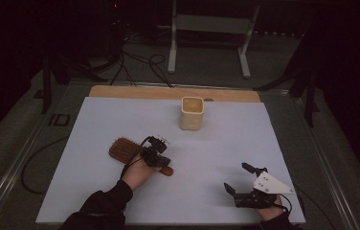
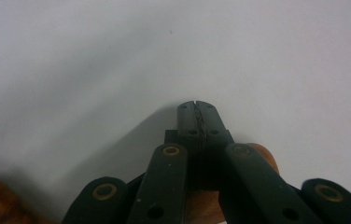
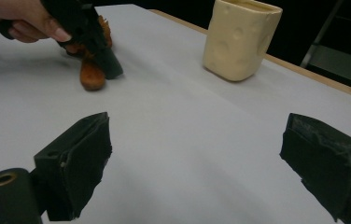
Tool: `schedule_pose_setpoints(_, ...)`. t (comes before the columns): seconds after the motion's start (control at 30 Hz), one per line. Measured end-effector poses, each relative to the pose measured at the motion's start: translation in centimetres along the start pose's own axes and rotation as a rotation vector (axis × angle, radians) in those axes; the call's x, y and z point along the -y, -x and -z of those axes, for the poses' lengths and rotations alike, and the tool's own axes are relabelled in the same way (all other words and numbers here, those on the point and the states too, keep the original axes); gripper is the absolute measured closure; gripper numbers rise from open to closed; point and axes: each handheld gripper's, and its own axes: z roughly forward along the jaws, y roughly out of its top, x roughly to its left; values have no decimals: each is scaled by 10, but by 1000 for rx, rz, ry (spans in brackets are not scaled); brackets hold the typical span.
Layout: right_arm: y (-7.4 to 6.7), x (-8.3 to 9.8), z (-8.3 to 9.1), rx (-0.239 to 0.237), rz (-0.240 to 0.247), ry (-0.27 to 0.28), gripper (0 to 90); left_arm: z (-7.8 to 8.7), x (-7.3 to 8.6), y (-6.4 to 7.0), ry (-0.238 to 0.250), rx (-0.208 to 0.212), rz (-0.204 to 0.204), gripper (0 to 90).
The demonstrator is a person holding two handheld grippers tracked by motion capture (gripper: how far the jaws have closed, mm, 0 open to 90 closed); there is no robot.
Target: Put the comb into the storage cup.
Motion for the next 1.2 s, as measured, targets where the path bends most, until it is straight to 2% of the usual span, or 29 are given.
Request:
schedule_pose_setpoints(0.3,0,0,0,0,-2,1,83,13,23,3,-18,9,-17,900)
schedule_pose_setpoints(0.7,0,0,-1,0,-3,-2,82,29,47,2,-36,-11,-33,900)
schedule_pose_setpoints(0.8,0,0,-1,3,-5,-2,83,36,57,-1,-41,-14,-29,900)
schedule_pose_setpoints(0.87,0,0,-1,3,-6,-2,83,36,57,-1,-41,-14,-29,900)
schedule_pose_setpoints(0.9,0,0,-1,2,-6,-4,83,41,65,-5,-42,-22,-16,900)
schedule_pose_setpoints(1.2,0,0,-1,4,1,-7,83,53,82,-15,-42,-41,8,900)
